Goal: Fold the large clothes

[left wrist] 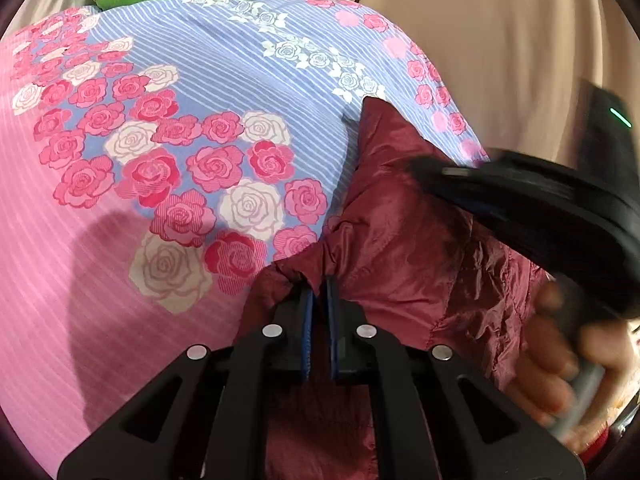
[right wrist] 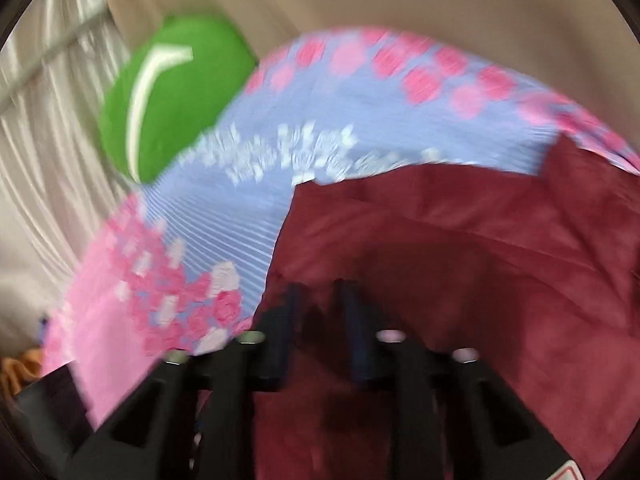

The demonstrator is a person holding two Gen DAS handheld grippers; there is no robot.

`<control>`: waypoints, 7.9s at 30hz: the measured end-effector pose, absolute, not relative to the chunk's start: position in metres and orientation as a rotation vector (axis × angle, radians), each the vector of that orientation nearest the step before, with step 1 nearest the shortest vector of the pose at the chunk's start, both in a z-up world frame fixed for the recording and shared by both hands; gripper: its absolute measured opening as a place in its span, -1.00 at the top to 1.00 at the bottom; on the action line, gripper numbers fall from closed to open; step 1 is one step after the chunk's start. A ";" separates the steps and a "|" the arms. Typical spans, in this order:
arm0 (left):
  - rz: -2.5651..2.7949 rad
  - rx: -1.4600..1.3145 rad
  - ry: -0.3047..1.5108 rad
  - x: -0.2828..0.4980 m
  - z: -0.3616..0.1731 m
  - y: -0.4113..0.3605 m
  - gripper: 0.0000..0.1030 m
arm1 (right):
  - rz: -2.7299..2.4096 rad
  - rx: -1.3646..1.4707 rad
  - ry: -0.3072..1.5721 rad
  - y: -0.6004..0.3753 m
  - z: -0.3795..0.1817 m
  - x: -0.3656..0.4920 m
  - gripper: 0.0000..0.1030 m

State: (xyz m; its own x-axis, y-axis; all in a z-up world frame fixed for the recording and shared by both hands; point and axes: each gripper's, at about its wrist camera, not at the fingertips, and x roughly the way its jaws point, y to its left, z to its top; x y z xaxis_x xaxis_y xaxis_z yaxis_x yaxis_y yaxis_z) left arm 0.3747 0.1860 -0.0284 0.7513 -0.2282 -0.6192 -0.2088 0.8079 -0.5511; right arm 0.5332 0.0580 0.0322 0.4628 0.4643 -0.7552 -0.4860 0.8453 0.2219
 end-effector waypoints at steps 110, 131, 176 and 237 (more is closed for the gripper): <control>-0.278 -1.057 0.731 0.391 -0.037 0.219 -0.24 | 0.568 -0.075 0.868 0.101 0.029 0.594 -0.03; -0.072 -0.675 0.788 0.392 -0.029 0.182 1.00 | 0.563 -0.047 0.722 0.055 0.047 0.525 0.98; -0.002 -0.380 0.753 0.400 -0.018 0.154 0.31 | 0.165 0.069 0.667 -0.178 0.058 0.489 0.73; -0.275 -0.630 0.933 0.098 -0.034 0.237 -0.28 | 0.047 0.674 0.741 -0.336 -0.078 0.021 -0.27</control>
State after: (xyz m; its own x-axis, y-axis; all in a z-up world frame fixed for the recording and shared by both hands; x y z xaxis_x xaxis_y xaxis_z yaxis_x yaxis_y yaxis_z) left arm 0.0980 0.2373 -0.0336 0.5775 -0.4800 -0.6604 -0.0447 0.7891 -0.6126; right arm 0.0210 -0.3364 -0.0777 0.7465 0.2690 -0.6086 0.1905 0.7900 0.5828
